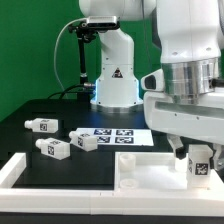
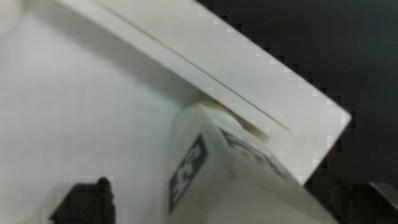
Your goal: Assemble one leg
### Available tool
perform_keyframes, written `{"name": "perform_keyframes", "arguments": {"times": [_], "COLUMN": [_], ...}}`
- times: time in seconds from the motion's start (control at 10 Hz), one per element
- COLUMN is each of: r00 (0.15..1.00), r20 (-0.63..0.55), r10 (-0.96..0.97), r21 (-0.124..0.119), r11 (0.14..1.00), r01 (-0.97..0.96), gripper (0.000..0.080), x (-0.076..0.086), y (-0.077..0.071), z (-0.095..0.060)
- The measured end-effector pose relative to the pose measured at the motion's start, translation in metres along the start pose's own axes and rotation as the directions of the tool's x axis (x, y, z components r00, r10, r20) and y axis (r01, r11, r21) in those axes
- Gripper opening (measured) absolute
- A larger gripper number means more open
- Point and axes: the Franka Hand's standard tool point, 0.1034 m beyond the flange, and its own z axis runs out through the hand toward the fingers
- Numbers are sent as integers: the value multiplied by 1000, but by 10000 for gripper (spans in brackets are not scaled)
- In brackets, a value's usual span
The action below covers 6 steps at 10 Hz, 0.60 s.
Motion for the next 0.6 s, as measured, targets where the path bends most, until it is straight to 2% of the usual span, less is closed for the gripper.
{"name": "perform_keyframes", "arguments": {"times": [0.3,0.4,0.5,0.6], "r00": [979,944,847,814], "r20": [0,-2,5,11], "r10": [-202,-329,-532,-581], "r21": [-3,-14,-48,-59], "r11": [979,944,846,812], "r01": [202,329,532,581], "gripper": [648,648,649,649], "x": [-1,-1,0,1], "y": [0,1,1,0], "z": [1,0,-2,-3]}}
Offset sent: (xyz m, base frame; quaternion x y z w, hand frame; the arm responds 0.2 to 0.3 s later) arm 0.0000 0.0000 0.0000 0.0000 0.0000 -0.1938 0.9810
